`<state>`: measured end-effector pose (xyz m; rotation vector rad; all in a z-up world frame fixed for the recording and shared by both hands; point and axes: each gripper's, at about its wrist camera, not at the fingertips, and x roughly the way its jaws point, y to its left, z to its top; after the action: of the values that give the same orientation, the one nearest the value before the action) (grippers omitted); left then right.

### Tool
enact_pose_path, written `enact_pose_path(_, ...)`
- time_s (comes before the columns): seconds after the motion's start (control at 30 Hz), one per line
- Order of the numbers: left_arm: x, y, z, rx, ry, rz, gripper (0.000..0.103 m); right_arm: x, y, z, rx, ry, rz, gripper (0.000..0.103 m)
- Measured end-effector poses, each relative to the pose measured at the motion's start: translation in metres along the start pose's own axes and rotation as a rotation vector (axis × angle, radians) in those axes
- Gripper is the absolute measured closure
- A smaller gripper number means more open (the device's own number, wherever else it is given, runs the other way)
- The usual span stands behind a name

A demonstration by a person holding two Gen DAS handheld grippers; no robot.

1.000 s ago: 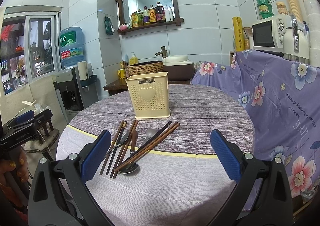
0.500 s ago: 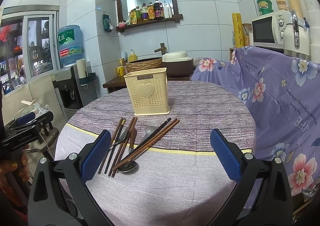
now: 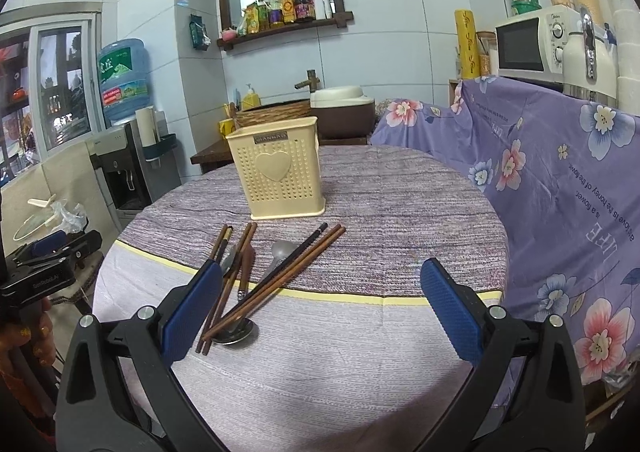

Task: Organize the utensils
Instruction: 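Lower the left tool onto the metal spoon and close on its bowl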

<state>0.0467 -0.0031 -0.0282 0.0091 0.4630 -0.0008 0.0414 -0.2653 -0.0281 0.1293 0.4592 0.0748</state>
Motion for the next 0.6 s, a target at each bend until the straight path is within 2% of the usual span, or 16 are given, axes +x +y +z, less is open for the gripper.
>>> enact_pose_path(0.17,0.019,0.004,-0.001,-0.005,0.036,0.012,0.005,0.022,-0.004,0.003,0.014,0.066,-0.017,0.005)
enact_pose_path(0.23,0.029,0.007,-0.001,-0.004,0.063,-0.006,0.005,0.035,-0.007,0.003,0.025,0.107,-0.024,0.005)
enact_pose_path(0.4,0.057,0.011,0.002,0.021,0.14,-0.022,0.01,0.068,-0.008,0.002,0.053,0.21,-0.029,0.005)
enact_pose_path(0.47,0.067,0.012,0.005,0.017,0.168,-0.034,0.018,0.081,-0.007,0.003,0.046,0.234,-0.032,0.01)
enact_pose_path(0.6,0.083,0.01,0.008,-0.016,0.221,-0.13,0.032,0.101,-0.003,0.005,0.042,0.273,-0.033,0.022)
